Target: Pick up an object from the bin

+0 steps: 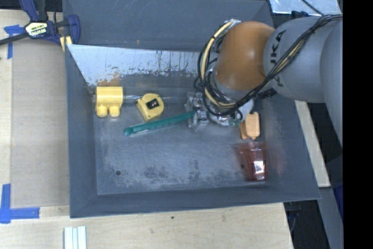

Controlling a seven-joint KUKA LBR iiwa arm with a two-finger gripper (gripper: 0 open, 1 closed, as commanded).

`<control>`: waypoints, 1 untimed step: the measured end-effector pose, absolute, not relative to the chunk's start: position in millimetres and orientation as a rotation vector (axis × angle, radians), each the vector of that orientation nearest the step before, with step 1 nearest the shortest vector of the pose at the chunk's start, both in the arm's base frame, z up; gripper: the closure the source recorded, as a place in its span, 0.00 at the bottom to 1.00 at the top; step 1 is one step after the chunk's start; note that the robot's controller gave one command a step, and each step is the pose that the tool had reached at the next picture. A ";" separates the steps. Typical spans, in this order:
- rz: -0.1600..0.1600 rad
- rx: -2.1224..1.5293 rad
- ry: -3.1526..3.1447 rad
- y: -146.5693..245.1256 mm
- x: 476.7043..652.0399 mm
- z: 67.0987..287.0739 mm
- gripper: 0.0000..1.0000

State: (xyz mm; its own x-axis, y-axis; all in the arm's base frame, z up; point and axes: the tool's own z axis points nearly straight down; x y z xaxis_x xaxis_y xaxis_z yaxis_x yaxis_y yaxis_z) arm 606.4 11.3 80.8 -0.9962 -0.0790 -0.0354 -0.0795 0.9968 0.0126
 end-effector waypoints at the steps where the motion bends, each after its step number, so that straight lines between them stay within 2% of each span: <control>1: 0.009 -0.450 3.076 34.6 614.1 93.5 1.00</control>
Offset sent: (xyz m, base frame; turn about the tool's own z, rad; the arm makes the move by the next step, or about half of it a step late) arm 0.0035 -0.0162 0.0074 0.0204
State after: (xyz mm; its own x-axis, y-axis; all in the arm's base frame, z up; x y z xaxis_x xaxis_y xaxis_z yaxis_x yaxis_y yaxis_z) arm 614.1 34.6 93.5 -0.9576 -0.2862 -0.0337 -0.2864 0.9581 0.0006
